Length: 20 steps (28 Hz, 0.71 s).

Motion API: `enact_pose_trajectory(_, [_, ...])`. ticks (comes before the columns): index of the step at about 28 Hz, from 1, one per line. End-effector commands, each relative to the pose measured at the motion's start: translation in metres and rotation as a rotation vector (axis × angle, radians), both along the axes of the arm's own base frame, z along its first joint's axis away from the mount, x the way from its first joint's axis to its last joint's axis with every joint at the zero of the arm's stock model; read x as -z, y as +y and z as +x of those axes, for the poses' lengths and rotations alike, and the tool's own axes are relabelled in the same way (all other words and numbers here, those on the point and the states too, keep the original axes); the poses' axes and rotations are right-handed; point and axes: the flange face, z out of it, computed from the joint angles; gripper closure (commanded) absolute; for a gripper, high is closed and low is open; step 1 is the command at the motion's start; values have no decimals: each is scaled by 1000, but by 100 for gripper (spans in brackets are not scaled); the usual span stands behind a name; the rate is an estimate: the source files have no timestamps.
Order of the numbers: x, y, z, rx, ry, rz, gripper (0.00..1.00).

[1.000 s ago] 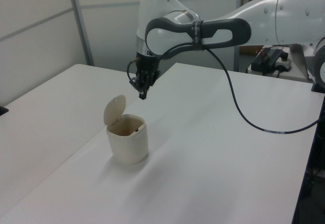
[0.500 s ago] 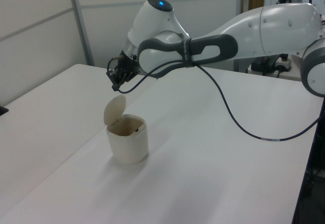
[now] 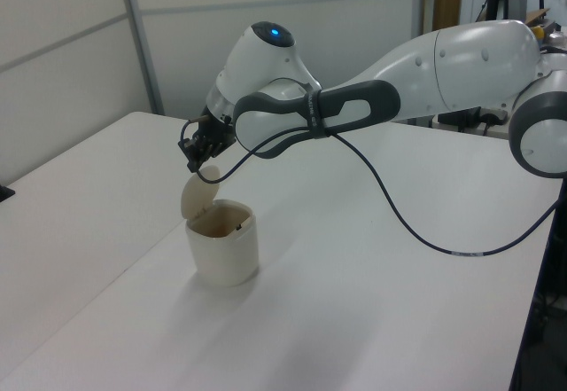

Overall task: Close the trash can
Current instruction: 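Push the lid down with the gripper until it shuts on the can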

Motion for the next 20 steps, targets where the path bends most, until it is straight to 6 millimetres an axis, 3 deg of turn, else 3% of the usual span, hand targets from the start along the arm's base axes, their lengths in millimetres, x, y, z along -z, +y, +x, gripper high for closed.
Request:
enact_pose_trajectory(1, [3,1,-3,6,30,-8,100])
enact_pose_trajectory(20, [64,0,-25,-94,387,-113,100])
